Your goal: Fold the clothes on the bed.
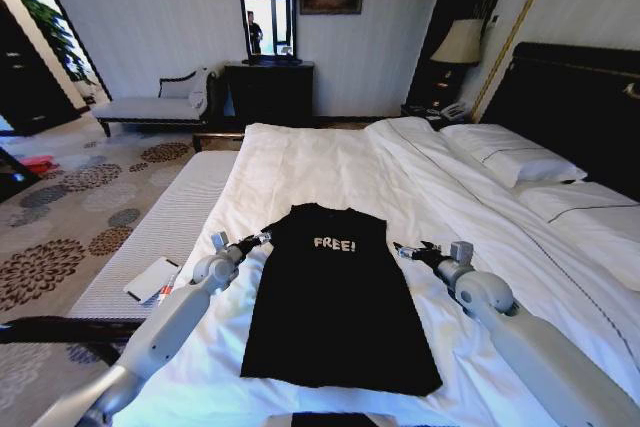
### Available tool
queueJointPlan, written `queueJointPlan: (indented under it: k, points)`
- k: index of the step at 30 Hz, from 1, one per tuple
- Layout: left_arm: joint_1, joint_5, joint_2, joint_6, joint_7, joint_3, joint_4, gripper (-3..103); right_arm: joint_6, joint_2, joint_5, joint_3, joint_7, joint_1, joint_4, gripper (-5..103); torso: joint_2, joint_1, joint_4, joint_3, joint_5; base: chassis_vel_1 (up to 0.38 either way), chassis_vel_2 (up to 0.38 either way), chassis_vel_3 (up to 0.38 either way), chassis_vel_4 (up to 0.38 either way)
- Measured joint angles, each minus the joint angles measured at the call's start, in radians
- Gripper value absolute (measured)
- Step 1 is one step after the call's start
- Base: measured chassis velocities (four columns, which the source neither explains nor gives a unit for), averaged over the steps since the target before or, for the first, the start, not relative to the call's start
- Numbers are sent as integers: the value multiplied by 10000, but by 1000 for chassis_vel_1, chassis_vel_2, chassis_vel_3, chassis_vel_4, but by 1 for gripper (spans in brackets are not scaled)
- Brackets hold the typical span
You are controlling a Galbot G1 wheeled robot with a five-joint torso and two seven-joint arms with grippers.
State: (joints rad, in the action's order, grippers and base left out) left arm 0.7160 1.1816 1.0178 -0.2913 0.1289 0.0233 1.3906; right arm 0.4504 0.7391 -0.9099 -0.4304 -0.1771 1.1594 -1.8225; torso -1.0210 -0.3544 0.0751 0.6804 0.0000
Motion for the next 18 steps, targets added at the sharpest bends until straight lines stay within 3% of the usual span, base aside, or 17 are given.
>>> queueJointPlan:
  k: [7,14,18]
  points:
    - [-408,-4,210,4,-40,-277,-610,102,10,-52,-39,-2,-25,24,-9,100,-1,1,5,-1,0,0,0,0,0]
    - [-591,-98,569,76,-78,-365,-1114,86,33,-147,-119,-42,-64,71,-63,100,0,1,3,-1,1,0,0,0,0]
    - [-581,-320,708,289,-122,-440,-1252,70,38,-165,-125,-60,-75,116,-66,100,-1,1,4,-1,0,0,0,0,0]
